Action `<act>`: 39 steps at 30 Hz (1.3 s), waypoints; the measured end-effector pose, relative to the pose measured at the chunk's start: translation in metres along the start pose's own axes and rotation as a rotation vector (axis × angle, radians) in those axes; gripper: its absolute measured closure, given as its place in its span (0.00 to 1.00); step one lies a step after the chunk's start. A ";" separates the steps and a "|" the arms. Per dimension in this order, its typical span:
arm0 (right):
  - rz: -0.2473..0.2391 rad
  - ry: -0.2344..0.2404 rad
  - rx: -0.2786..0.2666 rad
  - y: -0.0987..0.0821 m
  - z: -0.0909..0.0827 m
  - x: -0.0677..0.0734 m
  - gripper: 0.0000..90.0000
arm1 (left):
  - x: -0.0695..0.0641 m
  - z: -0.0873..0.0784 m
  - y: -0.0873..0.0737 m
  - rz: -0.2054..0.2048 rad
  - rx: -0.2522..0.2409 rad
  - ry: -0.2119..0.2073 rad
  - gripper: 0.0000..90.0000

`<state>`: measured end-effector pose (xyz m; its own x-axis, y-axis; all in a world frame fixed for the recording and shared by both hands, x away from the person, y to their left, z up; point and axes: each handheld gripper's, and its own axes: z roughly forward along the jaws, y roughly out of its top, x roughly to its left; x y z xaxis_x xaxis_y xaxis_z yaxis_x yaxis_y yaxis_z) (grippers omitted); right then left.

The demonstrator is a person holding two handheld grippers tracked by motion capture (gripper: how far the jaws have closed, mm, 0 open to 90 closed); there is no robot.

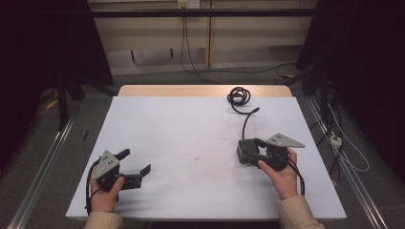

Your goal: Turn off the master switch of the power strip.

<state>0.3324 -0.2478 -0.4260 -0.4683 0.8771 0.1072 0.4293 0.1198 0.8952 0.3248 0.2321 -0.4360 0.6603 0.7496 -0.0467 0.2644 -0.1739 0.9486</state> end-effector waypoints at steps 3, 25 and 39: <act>0.001 0.008 -0.004 0.000 -0.001 0.000 0.33 | 0.000 0.000 0.000 -0.001 0.000 -0.001 0.03; -0.022 0.052 0.012 -0.004 -0.008 0.005 0.20 | 0.001 -0.001 0.000 -0.004 -0.005 0.004 0.03; -0.029 0.043 0.005 -0.012 -0.016 0.002 0.17 | 0.002 -0.002 0.000 0.005 0.001 0.003 0.03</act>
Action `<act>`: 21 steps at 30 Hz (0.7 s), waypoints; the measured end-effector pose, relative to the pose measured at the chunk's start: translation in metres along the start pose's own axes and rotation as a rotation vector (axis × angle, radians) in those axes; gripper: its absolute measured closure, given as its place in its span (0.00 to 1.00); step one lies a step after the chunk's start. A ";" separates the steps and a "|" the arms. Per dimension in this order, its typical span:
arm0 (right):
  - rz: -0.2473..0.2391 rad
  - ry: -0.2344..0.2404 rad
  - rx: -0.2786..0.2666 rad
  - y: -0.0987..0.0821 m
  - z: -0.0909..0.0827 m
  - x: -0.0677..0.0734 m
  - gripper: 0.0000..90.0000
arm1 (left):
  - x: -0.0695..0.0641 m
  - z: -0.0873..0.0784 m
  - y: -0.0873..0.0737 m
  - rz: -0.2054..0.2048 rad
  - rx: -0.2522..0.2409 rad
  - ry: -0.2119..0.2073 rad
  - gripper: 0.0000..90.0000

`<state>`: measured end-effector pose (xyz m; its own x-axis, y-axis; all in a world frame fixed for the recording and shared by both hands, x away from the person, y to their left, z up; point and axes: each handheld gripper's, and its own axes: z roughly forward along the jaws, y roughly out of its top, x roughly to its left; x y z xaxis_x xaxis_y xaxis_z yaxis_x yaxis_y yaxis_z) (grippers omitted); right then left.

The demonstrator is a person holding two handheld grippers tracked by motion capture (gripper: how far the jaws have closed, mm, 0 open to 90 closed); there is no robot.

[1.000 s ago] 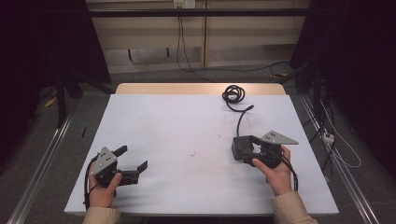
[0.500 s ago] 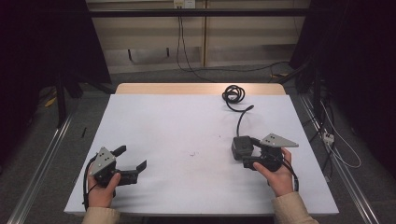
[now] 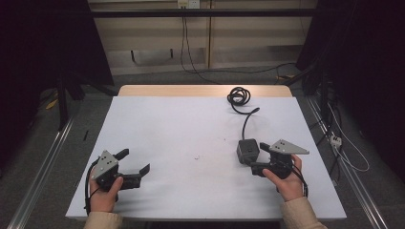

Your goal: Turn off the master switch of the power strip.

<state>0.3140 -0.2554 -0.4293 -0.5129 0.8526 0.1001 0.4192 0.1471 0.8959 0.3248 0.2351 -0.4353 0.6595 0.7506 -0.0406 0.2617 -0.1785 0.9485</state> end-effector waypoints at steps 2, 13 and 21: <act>-0.006 -0.003 0.000 -0.001 -0.002 0.000 0.17 | 0.000 0.000 0.000 -0.009 -0.005 0.002 0.03; -0.005 -0.007 -0.001 -0.009 -0.011 -0.002 0.15 | 0.000 -0.001 0.000 -0.010 -0.009 0.001 0.03; 0.012 -0.011 0.005 -0.017 -0.016 -0.007 0.15 | 0.000 -0.001 0.000 -0.021 -0.012 0.005 0.03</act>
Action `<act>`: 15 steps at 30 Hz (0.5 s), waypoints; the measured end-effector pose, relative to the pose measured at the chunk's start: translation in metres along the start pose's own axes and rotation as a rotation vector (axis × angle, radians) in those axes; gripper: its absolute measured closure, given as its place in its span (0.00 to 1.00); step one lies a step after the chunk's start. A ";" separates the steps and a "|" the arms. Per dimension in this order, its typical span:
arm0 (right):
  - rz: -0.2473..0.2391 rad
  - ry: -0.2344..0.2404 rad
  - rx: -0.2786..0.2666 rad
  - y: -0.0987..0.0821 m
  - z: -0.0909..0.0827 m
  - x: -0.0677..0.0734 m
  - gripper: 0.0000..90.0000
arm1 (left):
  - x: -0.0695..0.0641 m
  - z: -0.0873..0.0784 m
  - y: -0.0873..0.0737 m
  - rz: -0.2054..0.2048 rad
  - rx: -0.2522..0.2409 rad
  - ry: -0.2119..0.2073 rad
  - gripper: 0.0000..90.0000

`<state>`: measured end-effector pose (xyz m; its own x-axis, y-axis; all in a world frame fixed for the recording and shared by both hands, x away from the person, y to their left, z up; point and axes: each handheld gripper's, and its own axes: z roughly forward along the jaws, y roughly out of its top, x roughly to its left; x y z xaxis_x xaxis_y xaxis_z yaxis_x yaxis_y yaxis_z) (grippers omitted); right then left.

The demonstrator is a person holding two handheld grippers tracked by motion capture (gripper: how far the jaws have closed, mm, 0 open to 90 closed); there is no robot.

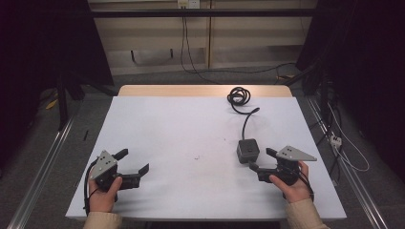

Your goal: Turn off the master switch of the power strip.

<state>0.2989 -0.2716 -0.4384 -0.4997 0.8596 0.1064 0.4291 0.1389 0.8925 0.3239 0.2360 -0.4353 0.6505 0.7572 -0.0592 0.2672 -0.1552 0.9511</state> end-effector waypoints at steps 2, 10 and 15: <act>-0.004 -0.002 0.001 -0.001 -0.001 -0.001 0.15 | 0.000 0.000 0.000 0.002 0.000 0.000 0.03; -0.003 -0.001 0.007 -0.006 -0.005 -0.004 0.15 | 0.000 0.000 0.000 0.005 0.004 -0.001 0.03; 0.002 0.000 0.002 -0.008 -0.008 -0.006 0.15 | 0.000 0.000 0.000 0.005 0.005 -0.001 0.03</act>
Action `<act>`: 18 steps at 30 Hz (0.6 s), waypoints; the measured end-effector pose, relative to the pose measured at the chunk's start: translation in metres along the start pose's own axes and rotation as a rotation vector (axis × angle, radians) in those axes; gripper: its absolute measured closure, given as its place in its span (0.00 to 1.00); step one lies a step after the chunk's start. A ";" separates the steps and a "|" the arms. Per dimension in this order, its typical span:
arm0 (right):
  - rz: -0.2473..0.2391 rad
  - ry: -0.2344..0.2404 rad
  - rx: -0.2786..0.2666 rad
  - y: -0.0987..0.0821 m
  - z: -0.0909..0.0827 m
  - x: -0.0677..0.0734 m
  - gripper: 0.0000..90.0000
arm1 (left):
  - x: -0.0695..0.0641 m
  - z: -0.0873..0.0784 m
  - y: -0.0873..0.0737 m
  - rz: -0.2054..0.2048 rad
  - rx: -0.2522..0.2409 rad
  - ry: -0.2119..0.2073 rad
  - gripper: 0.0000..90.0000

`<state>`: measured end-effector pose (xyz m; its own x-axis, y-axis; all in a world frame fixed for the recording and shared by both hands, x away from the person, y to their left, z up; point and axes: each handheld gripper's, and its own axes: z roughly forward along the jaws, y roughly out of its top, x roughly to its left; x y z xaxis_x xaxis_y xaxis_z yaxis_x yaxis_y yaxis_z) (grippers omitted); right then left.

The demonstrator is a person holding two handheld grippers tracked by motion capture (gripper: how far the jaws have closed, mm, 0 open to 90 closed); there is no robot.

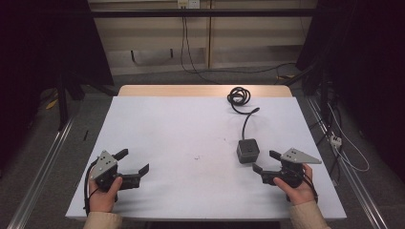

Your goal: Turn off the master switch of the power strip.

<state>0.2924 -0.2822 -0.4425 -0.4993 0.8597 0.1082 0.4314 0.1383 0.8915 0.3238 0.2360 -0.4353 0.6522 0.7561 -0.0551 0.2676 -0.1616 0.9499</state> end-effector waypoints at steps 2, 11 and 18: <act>0.000 -0.001 0.001 -0.001 -0.001 0.000 0.15 | 0.000 0.000 0.000 0.000 0.000 0.000 0.03; -0.002 -0.001 -0.004 -0.004 -0.007 0.000 0.15 | 0.000 0.000 0.000 0.001 -0.001 0.000 0.03; -0.010 0.005 -0.001 -0.007 -0.009 -0.001 0.15 | 0.000 0.000 0.000 0.000 -0.001 0.000 0.03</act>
<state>0.2829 -0.2882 -0.4454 -0.5075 0.8557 0.1016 0.4254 0.1462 0.8931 0.3236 0.2354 -0.4355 0.6521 0.7561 -0.0549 0.2669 -0.1612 0.9501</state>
